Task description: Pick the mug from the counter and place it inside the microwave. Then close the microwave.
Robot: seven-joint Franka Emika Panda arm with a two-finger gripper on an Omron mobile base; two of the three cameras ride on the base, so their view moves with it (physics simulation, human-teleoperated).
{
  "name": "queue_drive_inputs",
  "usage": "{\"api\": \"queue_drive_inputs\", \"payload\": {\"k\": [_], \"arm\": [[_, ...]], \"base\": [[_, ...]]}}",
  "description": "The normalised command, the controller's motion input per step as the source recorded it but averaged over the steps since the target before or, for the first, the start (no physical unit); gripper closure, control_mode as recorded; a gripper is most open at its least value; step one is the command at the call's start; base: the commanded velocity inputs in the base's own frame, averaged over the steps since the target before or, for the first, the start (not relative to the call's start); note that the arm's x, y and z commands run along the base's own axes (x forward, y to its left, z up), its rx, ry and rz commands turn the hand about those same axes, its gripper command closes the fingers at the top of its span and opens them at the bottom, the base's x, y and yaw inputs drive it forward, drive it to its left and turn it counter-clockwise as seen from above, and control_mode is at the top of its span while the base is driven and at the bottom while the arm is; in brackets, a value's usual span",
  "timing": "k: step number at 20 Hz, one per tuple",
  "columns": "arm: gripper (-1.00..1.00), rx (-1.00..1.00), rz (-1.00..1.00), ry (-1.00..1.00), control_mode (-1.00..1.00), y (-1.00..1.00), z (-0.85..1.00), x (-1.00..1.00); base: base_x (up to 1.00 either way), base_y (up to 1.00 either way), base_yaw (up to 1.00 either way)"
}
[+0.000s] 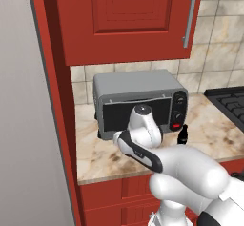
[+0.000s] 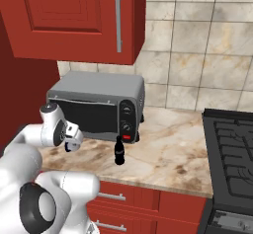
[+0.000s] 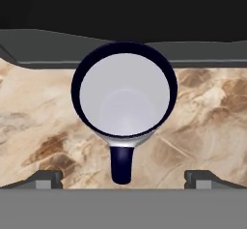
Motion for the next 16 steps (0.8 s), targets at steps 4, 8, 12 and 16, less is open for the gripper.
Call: {"api": "queue_drive_inputs", "payload": {"k": [4, 8, 12, 16], "arm": [[-1.0, 0.0, 0.0, 0.04, -1.0, 0.0, -0.13, 0.0], [-1.0, 0.0, 0.0, 0.04, -1.0, 0.0, -0.09, 0.03], [-1.0, 0.0, 0.0, 0.04, -1.0, 0.0, -0.05, 0.05], [-1.0, 0.0, 0.0, 0.03, -1.0, 0.0, -0.05, 0.03]], "base": [[0.0, 0.0, 0.0], [0.0, 0.0, 0.0], [0.0, 0.0, 0.0], [0.0, 0.0, 0.0]]}}
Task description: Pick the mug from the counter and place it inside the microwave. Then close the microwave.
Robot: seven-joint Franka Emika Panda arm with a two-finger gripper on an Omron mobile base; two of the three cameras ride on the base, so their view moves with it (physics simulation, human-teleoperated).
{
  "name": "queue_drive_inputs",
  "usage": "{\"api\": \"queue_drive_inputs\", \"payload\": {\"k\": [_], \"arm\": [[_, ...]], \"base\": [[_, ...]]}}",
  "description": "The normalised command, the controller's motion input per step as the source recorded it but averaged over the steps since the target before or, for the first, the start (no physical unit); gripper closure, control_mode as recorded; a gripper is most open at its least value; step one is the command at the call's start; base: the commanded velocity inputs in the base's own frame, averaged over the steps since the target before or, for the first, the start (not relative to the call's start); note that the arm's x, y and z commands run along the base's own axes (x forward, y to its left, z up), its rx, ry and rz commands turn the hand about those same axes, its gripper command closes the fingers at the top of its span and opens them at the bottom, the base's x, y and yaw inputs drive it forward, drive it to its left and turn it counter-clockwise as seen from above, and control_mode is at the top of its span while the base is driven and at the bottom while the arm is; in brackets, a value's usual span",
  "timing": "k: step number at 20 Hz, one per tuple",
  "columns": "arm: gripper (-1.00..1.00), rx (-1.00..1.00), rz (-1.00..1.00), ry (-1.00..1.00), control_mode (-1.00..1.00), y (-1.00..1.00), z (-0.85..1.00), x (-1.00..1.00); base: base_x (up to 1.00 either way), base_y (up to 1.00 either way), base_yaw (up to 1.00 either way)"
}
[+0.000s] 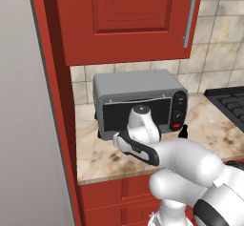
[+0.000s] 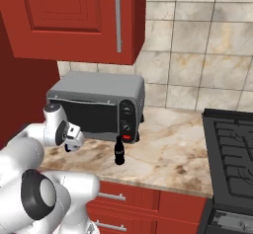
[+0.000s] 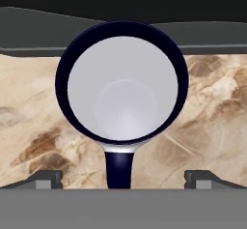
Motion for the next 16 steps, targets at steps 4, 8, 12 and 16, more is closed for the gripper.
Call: {"api": "queue_drive_inputs", "payload": {"k": [4, 8, 12, 16], "arm": [[-1.0, 0.0, 0.0, 0.0, -1.0, 0.0, -0.07, 0.0], [-1.0, 0.0, 0.0, 0.0, -1.0, 0.0, -0.1, 0.0], [-1.0, 0.0, 0.0, 0.0, -1.0, 0.0, -0.08, 0.0], [-1.0, 0.0, 0.0, 0.0, -1.0, 0.0, -0.1, 0.02]], "base": [[0.0, 0.0, 0.0], [0.0, 0.0, 0.0], [0.0, 0.0, 0.0], [0.0, 0.0, 0.0]]}}
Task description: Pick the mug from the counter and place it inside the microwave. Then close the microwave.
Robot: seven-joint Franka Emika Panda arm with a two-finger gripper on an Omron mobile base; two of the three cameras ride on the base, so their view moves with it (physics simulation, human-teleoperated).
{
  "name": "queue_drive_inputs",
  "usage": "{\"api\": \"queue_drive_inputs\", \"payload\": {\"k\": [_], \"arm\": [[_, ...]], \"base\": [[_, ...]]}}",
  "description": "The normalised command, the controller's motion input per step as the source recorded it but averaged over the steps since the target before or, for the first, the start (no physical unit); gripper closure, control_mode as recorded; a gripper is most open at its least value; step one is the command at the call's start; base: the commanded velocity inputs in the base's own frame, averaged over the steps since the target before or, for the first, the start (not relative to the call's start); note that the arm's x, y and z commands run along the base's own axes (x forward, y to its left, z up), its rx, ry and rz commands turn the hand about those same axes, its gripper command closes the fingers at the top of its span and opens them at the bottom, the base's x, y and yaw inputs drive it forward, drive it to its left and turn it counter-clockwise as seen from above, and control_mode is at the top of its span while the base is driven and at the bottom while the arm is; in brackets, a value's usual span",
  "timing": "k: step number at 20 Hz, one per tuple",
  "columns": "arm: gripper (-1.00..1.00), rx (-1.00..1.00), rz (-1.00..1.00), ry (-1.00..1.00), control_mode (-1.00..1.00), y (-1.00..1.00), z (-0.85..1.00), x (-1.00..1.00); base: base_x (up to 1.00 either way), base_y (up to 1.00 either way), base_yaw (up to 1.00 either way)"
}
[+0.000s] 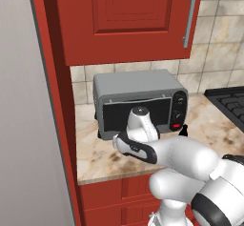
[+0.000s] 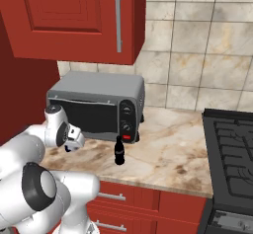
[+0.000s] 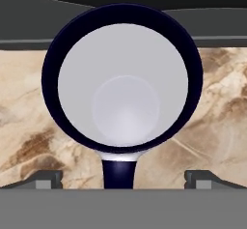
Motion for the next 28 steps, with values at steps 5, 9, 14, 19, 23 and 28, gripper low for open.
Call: {"api": "queue_drive_inputs", "payload": {"k": [5, 9, 14, 19, 23, 28], "arm": [[-1.0, 0.0, 0.0, 0.0, -1.0, 0.0, -0.11, 0.02], [-1.0, 0.0, 0.0, 0.0, -1.0, 0.0, -0.15, 0.02], [-1.0, 0.0, 0.0, 0.0, -1.0, 0.0, 0.0, 0.0], [1.0, 0.0, 0.0, 0.0, -1.0, 0.0, 0.0, 0.0], [1.0, 0.0, 0.0, 0.0, -1.0, 0.0, 0.0, 0.0], [1.0, 0.0, 0.0, 0.0, -1.0, 0.0, 0.0, 0.0]], "base": [[0.0, 0.0, 0.0], [0.0, 0.0, 0.0], [0.0, 0.0, 0.0], [0.0, 0.0, 0.0], [0.0, 0.0, 0.0], [0.0, 0.0, 0.0]]}}
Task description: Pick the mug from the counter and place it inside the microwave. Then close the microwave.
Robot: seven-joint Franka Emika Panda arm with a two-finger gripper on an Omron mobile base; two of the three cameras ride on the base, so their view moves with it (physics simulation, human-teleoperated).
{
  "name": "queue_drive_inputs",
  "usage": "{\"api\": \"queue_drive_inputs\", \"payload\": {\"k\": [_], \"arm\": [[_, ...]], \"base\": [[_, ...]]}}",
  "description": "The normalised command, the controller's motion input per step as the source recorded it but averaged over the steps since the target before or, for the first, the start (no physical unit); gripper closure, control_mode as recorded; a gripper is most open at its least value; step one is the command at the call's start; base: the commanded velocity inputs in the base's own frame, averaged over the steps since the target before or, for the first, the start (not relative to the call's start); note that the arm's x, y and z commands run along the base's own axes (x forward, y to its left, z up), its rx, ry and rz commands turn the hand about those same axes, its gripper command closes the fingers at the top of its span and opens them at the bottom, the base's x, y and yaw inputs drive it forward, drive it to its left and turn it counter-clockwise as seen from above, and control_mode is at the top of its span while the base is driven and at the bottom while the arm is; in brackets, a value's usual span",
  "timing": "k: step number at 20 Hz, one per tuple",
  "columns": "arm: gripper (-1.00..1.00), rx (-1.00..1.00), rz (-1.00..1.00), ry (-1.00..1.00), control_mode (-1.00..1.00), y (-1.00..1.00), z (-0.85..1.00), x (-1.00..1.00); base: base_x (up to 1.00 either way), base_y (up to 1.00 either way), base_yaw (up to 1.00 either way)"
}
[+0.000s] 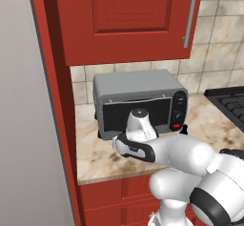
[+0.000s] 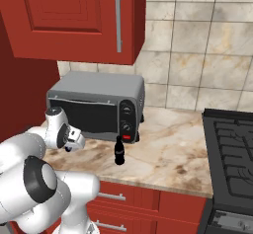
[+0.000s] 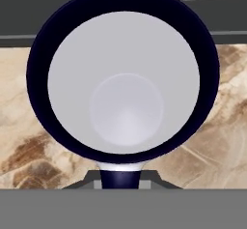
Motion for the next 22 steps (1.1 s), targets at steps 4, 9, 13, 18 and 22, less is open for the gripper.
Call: {"api": "queue_drive_inputs", "payload": {"k": [4, 9, 13, 18, 22], "arm": [[1.0, 0.0, 0.0, 0.0, -1.0, 0.0, 0.0, -0.01], [1.0, 0.0, 0.0, 0.05, -1.0, 0.0, 0.0, 0.0], [1.0, 0.0, 0.0, 0.0, -1.0, 0.0, 0.29, 0.0], [1.0, 0.0, 0.0, 0.01, -1.0, -0.04, 0.63, -0.12], [1.0, 0.0, 0.0, 0.02, -1.0, -0.11, 0.65, -0.42]], "base": [[0.0, 0.0, 0.0], [0.0, 0.0, 0.0], [0.0, 0.0, 0.0], [0.0, 0.0, 0.0], [0.0, 0.0, 0.0]]}}
